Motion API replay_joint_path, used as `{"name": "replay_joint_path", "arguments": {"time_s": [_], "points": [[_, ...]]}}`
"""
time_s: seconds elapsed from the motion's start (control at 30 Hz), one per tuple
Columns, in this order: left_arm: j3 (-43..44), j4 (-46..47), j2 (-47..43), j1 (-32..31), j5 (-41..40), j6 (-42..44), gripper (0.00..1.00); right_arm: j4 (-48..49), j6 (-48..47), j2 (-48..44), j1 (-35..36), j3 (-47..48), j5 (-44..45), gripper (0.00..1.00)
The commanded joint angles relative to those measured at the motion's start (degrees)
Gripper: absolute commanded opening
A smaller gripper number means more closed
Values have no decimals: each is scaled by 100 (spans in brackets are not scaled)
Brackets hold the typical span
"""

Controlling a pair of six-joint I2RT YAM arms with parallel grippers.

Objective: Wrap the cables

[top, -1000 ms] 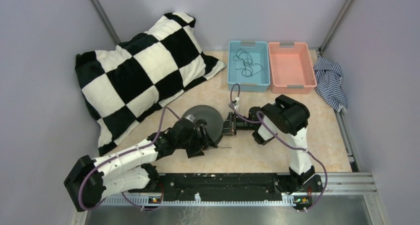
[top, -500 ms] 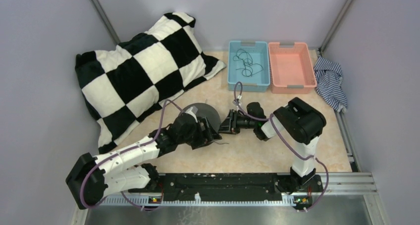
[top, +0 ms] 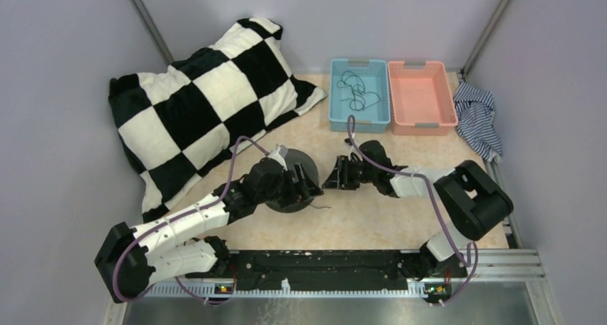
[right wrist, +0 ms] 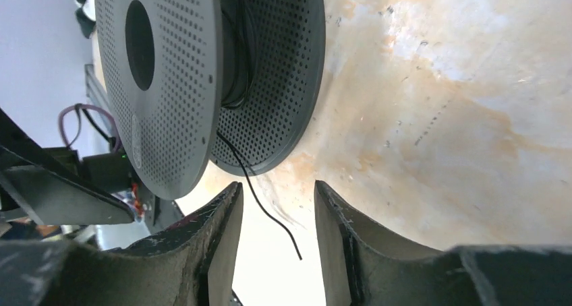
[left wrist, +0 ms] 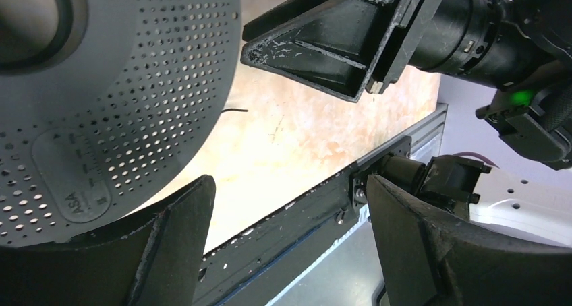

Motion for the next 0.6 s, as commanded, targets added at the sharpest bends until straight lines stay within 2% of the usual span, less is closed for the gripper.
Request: {"name": "replay_joint_path", "arguments": {"time_s": [0.0, 0.1, 0.27, 0.33, 0.43, 0.5, 0.57], "points": [[418, 174, 102, -16, 31, 313, 88, -1269, -745, -746, -32, 379, 708, 44], [645, 3, 121, -16, -5, 448, 88, -1824, -956, -1113, -33, 497, 1003, 48], [1179, -760, 30, -16, -472, 827, 90, -3474, -1670, -2057, -34, 862, 2075, 56], [1366, -1002, -101, -8, -869, 1097, 92, -4013, -1894, -2552, -42, 965, 2613, 62], [1700, -1237, -337, 8, -1519, 1746, 95, -4700, -2066, -3280, -52, 1121, 3551, 79], [2030, -1538, -429, 29, -1964, 2225, 98, -5112, -2048, -3798, -62, 1219, 4201, 97], [2290, -1774, -494, 41, -2247, 2708, 98, -5604, -1565, -4153, -62, 1359, 5317, 99]]}}
